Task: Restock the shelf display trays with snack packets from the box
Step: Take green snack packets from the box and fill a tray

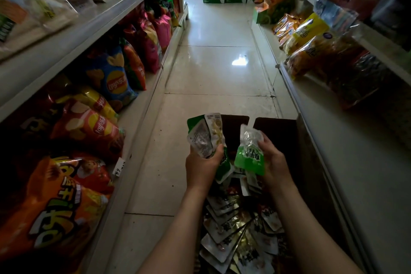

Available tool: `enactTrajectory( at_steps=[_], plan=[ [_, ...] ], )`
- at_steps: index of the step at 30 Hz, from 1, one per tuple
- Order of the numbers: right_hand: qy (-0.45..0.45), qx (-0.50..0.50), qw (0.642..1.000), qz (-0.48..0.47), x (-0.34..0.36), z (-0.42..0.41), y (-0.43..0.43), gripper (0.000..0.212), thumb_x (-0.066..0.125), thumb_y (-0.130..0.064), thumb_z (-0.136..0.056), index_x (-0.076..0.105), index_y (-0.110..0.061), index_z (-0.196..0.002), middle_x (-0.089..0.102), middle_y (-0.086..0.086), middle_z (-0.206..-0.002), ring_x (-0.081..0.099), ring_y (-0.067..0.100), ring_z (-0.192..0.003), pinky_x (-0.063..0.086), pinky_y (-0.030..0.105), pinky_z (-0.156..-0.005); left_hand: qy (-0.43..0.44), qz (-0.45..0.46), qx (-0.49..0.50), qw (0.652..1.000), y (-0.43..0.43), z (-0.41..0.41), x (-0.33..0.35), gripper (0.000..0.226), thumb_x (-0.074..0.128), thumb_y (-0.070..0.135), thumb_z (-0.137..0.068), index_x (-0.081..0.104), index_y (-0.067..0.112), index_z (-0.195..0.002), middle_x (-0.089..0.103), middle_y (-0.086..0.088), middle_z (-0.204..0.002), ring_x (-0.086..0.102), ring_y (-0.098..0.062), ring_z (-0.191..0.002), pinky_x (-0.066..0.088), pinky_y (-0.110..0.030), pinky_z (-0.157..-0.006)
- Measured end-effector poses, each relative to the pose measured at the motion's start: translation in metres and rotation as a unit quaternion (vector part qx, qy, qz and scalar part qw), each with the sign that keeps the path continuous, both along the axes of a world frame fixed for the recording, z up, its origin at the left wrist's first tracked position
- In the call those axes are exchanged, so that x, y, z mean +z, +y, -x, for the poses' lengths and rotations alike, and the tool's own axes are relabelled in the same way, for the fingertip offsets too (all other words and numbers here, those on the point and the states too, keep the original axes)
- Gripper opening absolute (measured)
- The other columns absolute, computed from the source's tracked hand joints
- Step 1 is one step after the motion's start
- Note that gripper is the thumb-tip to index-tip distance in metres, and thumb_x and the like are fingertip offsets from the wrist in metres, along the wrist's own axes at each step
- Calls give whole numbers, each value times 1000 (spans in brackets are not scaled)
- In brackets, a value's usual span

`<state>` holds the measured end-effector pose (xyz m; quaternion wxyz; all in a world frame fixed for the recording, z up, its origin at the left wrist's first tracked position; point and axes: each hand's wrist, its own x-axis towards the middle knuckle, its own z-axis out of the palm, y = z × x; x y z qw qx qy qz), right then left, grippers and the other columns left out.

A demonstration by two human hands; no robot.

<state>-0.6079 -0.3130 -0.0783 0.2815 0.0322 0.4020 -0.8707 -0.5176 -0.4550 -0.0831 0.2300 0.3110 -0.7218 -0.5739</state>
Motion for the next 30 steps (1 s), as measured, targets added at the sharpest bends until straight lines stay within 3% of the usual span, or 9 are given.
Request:
enactTrajectory(
  at_steps=[2, 3, 5, 9, 13, 19, 22, 27, 30],
  plan=[
    [36, 11, 999, 19, 7, 2, -1, 34, 40, -15, -101, 54, -14, -132, 64, 11, -105, 65, 19, -89, 57, 33, -77, -6, 9, -4, 1000, 1, 0, 1, 41, 73, 35, -82, 63, 21, -120, 67, 15, -100, 60, 6, -86, 43, 0, -68],
    [34, 12, 999, 27, 11, 2, -3, 35, 41, -15, -100, 53, -13, -133, 65, 7, -99, 65, 16, -86, 57, 31, -76, -9, 17, -7, 1000, 2, -1, 1, 44, 73, 36, -82, 61, 22, -121, 66, 14, -101, 62, 1, -89, 44, -4, -71],
    [50, 17, 998, 15, 16, 2, -10, 30, 42, -11, -98, 56, -11, -124, 67, 4, -91, 67, 14, -76, 58, 29, -68, -14, 33, -10, 999, 3, -1, 3, 48, 73, 38, -82, 59, 22, -124, 66, 14, -99, 62, -2, -88, 45, -8, -71],
    [108, 22, 992, -68, 13, -7, -29, 15, 47, -7, -95, 58, -7, -105, 69, 10, -94, 70, 20, -82, 58, 30, -68, -32, 64, -35, 997, 3, 0, 4, 40, 69, 36, -85, 59, 19, -121, 65, 11, -95, 60, -2, -80, 42, -1, -59],
    [173, 4, 972, -156, 8, -13, -40, 11, 49, -5, -96, 59, -8, -98, 70, 5, -88, 69, 15, -78, 56, 26, -67, -21, 72, -44, 996, 2, 0, 1, 33, 65, 29, -89, 59, 14, -118, 69, 4, -95, 64, -5, -80, 44, -2, -59],
    [152, -40, 967, -200, -9, -7, -39, 8, 50, -8, -97, 57, -10, -94, 65, 9, -90, 66, 17, -77, 56, 28, -68, 3, 32, -30, 999, 3, 0, -3, 32, 68, 34, -87, 63, 17, -114, 72, 6, -95, 70, -5, -85, 59, -27, -73],
    [163, -31, 962, -219, -19, -8, -42, 8, 50, -11, -97, 57, -12, -94, 65, 9, -92, 66, 17, -81, 55, 29, -70, -1, 50, -51, 997, 5, 2, 0, 40, 71, 38, -84, 60, 20, -117, 71, 9, -97, 68, -2, -86, 57, -19, -71],
    [173, -35, 959, -221, -33, -18, -54, 11, 47, -15, -99, 56, -11, -93, 57, 13, -91, 57, 27, -86, 49, 44, -81, -31, 100, -78, 991, 4, -1, 4, 60, 78, 45, -74, 52, 23, -123, 66, 10, -105, 65, -3, -93, 54, -13, -73],
    [144, -29, 969, -199, -40, -17, -52, 18, 50, -25, -98, 51, -8, -93, 53, 12, -88, 53, 27, -83, 47, 38, -73, -55, 142, -95, 984, 5, 0, 5, 55, 75, 42, -79, 49, 20, -123, 66, 7, -103, 67, -8, -90, 54, -14, -70]
  ],
)
